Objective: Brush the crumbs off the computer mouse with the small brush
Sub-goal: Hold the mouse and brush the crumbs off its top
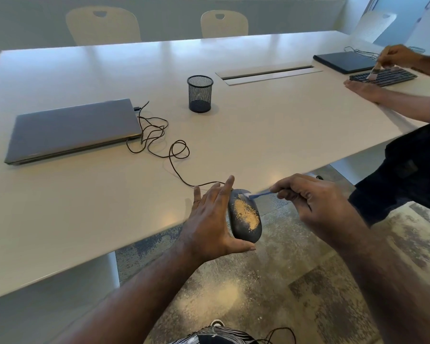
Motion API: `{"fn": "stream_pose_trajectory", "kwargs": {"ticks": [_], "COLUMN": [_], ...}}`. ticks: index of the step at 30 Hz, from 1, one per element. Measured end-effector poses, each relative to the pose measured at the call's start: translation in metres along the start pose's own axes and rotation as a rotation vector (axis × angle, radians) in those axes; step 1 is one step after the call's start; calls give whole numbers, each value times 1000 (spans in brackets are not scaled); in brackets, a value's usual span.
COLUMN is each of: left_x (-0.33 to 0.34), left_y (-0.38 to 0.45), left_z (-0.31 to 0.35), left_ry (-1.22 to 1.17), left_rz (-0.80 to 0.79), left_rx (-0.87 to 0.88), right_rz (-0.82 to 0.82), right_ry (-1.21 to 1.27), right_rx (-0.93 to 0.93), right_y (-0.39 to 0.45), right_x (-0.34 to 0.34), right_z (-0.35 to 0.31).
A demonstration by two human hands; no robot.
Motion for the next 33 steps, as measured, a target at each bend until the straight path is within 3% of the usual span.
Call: {"fn": "stream_pose_trajectory", "kwargs": {"ticks": [7, 14, 20, 26, 33], "left_x": [3, 0, 1, -1, 1], "left_y": [-1, 0, 1, 2, 2], "left_z": [-4, -7, -8, -7, -7], "left_ry": [8, 0, -11, -11, -11], "left_rz": [-13, 2, -7, 9, -4], "left_rx": [-10, -9, -7, -8, -9], "right_rz": [108, -11, 44, -36, 4], "right_ry": [67, 3, 9, -42, -41], "right_rx": [-45, -39, -105, -94, -124], "right_y": [-1, -6, -10, -12, -13], "right_x": [-11, -1, -10, -4, -9], "right_z": [-5, -2, -10, -10, -16]}}
Point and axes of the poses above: each hand's wrist, its own y-axis towards the middle knuckle, its own x-axis out of the palm, z = x × y, the point moved 6 cm from there along y, towards the middle knuckle, and after that the axes turned 9 degrees about y, right-handed, at the moved point
